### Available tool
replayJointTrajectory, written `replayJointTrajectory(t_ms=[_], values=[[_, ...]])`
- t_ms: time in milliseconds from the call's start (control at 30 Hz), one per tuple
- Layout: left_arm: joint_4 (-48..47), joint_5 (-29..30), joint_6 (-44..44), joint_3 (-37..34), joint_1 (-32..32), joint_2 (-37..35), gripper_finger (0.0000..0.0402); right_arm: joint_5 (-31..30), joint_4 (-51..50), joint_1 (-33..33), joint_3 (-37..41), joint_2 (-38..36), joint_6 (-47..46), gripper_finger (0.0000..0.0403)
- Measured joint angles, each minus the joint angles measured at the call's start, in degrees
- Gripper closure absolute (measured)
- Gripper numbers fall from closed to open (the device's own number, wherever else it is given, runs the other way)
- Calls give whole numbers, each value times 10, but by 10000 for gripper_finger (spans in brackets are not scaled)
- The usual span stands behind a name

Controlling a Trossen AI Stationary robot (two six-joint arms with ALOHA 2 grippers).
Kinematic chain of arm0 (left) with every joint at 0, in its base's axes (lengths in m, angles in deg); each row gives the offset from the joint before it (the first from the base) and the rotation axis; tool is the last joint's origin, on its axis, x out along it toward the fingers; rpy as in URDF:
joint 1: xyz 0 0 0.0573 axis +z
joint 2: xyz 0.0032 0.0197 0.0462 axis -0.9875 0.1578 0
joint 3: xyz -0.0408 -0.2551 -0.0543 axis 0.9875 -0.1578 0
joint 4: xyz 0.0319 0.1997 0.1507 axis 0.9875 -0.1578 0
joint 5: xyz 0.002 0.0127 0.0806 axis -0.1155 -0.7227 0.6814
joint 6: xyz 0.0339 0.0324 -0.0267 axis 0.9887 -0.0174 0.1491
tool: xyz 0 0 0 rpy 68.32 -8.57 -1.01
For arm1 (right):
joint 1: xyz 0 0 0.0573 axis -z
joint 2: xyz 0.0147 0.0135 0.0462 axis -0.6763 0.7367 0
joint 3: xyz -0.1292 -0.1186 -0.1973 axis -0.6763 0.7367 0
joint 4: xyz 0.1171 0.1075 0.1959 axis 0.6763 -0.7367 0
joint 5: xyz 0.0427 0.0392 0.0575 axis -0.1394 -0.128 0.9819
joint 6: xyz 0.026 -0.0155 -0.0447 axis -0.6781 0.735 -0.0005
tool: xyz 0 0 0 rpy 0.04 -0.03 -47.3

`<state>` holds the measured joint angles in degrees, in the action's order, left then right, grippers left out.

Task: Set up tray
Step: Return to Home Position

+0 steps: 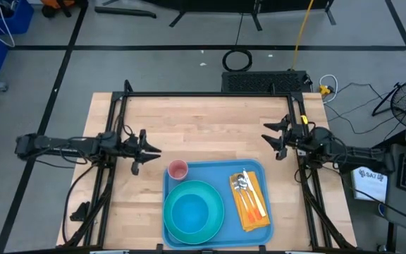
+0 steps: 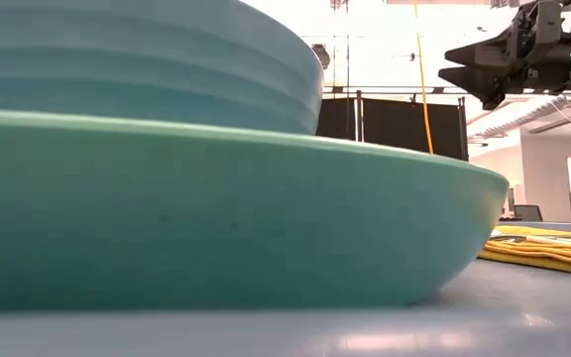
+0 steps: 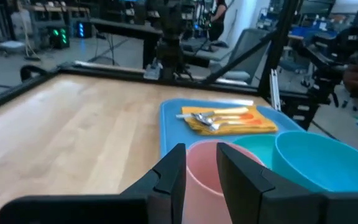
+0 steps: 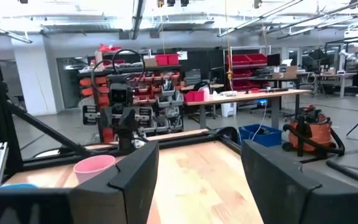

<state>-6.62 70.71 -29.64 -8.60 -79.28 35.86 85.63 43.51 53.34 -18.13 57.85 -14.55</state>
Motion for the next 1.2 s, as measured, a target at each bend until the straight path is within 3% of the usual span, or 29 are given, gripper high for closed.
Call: replayJointTrajectory(t_ms=[267,533,700,1067,1200], values=[[-101,0,-4,0,26,-84,309,0,-64,8,0,-49,-2,181],[-130,4,2,0,39,-144,309,-35,-112,8,6,-72,3,181],[-160,8,6,0,42,-148,309,-31,-49,8,56,-79,-1,181],[-157,78,-8,0,41,-146,309,-49,-63,8,59,-78,20,181],[-153,79,0,0,41,-146,309,-48,-64,8,60,-77,15,181]])
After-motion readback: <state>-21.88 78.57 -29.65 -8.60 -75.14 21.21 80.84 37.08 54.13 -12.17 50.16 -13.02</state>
